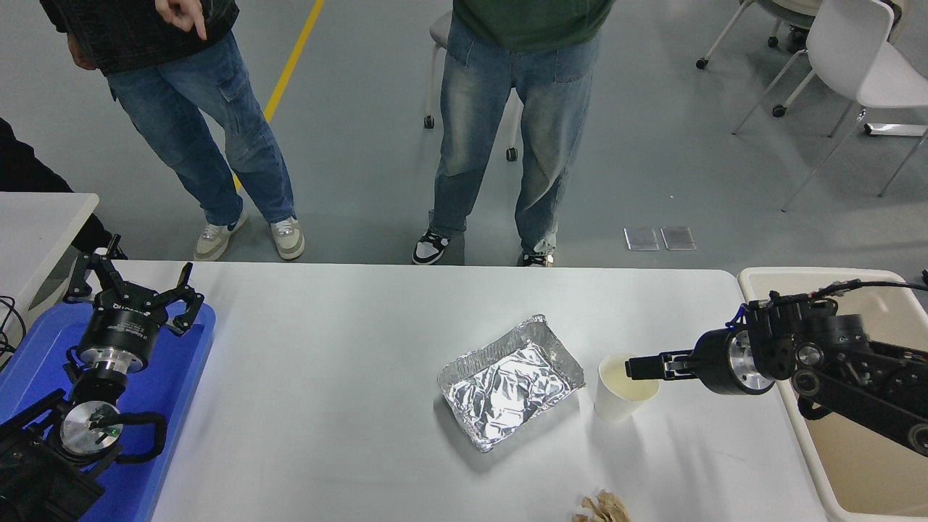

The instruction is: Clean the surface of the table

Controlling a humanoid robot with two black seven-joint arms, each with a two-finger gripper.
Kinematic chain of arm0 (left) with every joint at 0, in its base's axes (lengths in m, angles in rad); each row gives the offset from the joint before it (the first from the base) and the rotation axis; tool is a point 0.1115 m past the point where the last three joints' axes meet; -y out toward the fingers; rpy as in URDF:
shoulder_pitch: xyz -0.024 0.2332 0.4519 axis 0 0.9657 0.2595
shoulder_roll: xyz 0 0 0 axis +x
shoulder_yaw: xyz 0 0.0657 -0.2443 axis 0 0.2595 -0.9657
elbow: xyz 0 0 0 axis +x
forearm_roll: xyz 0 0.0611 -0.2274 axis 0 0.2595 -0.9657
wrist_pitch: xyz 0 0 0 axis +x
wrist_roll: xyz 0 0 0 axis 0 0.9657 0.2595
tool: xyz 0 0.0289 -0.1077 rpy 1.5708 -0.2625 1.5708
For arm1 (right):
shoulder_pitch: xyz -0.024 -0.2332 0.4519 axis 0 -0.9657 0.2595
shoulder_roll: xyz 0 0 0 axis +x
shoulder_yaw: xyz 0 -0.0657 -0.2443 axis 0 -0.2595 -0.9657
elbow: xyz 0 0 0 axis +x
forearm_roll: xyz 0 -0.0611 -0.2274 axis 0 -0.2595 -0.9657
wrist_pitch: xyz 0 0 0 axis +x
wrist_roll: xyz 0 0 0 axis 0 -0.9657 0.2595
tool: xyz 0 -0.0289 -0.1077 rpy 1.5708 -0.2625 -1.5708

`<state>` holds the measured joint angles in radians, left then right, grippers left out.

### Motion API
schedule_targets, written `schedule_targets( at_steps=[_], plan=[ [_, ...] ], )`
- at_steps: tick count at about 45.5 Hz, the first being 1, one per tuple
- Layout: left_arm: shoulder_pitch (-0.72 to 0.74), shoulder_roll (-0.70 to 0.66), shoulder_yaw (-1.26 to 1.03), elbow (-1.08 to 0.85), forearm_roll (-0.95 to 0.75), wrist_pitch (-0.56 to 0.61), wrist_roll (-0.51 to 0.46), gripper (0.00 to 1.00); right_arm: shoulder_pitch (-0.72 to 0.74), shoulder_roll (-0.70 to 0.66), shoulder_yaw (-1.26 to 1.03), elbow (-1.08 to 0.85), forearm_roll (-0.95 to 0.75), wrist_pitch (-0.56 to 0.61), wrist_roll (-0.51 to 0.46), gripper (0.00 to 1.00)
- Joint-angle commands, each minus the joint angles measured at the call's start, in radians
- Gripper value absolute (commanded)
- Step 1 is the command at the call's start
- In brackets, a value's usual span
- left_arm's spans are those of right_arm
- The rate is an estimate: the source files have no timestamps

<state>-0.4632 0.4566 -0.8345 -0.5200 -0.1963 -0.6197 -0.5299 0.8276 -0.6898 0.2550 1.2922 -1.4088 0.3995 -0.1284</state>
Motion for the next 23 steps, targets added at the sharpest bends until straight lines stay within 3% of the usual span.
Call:
schedule_targets(
  at_steps=[1,8,16,19,23],
  plan=[
    [0.0,-0.001,0.0,0.0,0.0,0.0,-0.001,1.0,-0.01,0.013,-0.01,-0.005,-0.007,-0.005,0.001,0.84],
    [0.0,0.001,0.0,0.0,0.0,0.0,0.001,1.0,-0.015,0.016,-0.026,-0.004,-0.032,-0.028,0.001,0.68],
    [0.0,0.001,0.0,0.0,0.0,0.0,0.001,1.0,-0.015,0.018,-0.033,-0.004,-0.045,-0.03,0.003,0.61],
    [0.0,0.001,0.0,0.0,0.0,0.0,-0.001,1.0,-0.015,0.018,-0.033,-0.004,-0.045,-0.03,0.003,0.5],
    [0.0,0.001,0.0,0.0,0.0,0.0,0.001,1.0,-0.013,0.018,-0.04,-0.004,-0.045,-0.025,0.0,0.22]
  ],
)
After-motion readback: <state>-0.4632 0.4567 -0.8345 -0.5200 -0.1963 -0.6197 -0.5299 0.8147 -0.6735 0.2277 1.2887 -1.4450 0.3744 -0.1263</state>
